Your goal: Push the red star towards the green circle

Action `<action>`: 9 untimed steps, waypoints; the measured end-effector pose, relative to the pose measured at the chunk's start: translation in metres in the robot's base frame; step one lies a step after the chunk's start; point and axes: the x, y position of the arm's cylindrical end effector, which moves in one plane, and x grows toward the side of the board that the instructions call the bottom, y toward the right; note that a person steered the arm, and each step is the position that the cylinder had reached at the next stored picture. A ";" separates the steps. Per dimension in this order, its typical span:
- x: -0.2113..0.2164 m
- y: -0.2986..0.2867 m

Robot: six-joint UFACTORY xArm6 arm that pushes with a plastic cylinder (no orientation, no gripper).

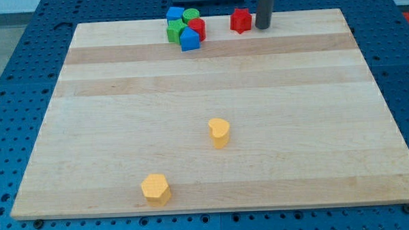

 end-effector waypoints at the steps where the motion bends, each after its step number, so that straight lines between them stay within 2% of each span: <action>1: -0.010 -0.028; 2: -0.010 -0.032; 4: -0.016 -0.002; 8: -0.018 -0.059; 9: -0.018 -0.057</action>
